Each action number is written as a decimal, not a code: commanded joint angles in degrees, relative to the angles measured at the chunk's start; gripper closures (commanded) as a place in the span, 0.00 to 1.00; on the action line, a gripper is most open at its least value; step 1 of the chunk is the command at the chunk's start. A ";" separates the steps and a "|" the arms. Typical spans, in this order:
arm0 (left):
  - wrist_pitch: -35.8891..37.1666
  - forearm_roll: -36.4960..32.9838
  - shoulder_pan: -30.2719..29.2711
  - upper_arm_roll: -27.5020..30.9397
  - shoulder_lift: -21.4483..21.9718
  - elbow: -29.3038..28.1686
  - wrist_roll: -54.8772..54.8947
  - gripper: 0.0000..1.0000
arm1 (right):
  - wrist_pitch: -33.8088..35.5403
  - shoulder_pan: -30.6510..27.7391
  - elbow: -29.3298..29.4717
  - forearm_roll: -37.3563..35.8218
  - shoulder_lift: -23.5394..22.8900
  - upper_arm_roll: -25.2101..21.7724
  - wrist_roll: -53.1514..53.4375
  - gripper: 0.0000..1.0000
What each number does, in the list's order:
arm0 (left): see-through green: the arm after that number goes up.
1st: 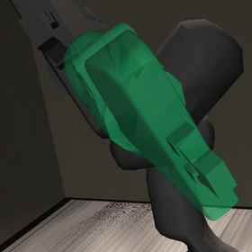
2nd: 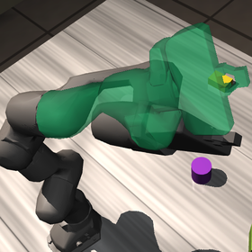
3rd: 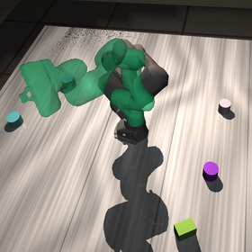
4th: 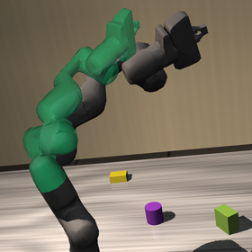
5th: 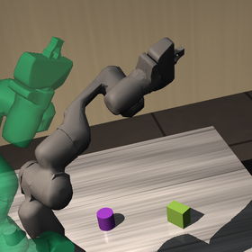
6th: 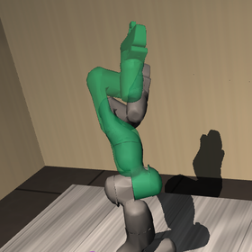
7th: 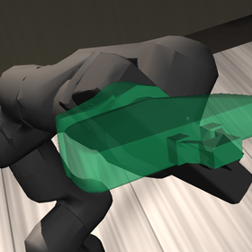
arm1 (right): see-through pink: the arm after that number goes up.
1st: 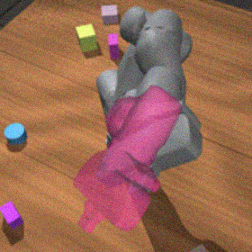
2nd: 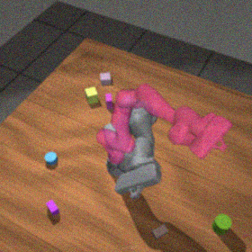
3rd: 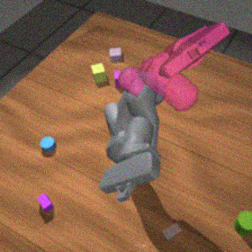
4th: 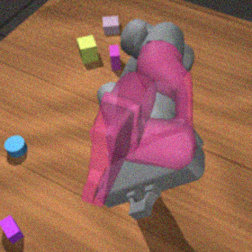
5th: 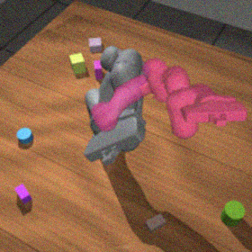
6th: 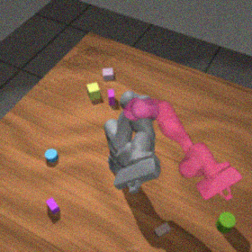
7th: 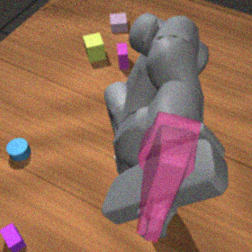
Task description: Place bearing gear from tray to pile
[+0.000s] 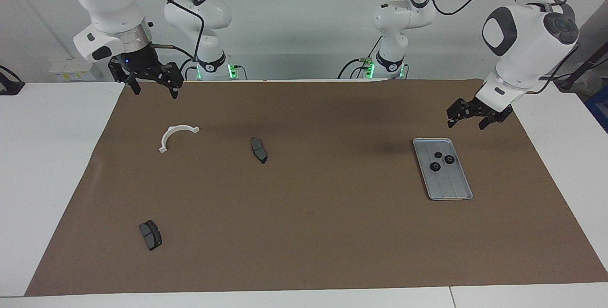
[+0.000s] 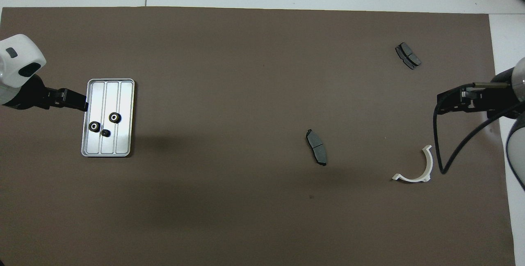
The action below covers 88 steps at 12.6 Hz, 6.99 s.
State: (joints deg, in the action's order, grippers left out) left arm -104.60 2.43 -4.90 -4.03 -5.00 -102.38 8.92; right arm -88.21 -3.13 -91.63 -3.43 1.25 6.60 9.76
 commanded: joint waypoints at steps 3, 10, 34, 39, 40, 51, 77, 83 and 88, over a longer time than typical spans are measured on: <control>-13.76 0.21 -1.16 0.25 -1.32 -9.22 1.80 0.00 | -1.00 -0.74 -0.92 0.97 0.77 0.34 -1.41 0.00; -27.40 0.03 -1.34 0.51 -10.82 -9.68 3.57 0.00 | -1.00 -0.74 -0.92 0.97 0.77 0.34 -1.41 0.00; -26.36 -0.06 0.86 0.42 -10.29 -16.27 2.77 0.64 | -1.00 -0.74 -0.92 0.97 0.77 0.34 -1.41 0.00; -25.48 -0.06 1.65 0.42 -10.56 -14.96 1.64 0.76 | -1.00 -0.74 -0.92 0.97 0.77 0.34 -1.41 0.00; -25.39 -0.06 2.35 0.51 -10.82 -13.91 -0.37 0.76 | -1.00 -0.74 -0.92 0.97 0.77 0.34 -1.41 0.00; -24.34 -0.06 19.73 0.42 -11.96 -9.06 -33.57 0.76 | -1.00 -0.74 -0.92 0.97 0.77 0.34 -1.41 0.00; -12.49 1.70 13.63 0.51 -8.45 -5.28 -23.47 0.00 | -24.08 17.25 -11.91 2.91 -5.97 0.95 14.65 0.00; -12.11 1.35 2.54 0.69 -5.47 -11.16 -6.80 0.10 | -33.50 28.61 -6.82 -2.80 -19.69 0.87 31.61 0.00; -16.33 0.91 0.86 1.13 -3.18 -16.43 -16.26 0.10 | -35.45 34.15 1.44 -8.94 -32.61 0.87 41.03 0.00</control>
State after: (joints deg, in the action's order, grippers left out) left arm -118.04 3.86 -4.07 -2.73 -11.17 -114.62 -2.41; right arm -123.51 30.42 -95.55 -9.31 -25.70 7.66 47.84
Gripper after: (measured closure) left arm 0.097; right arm 0.000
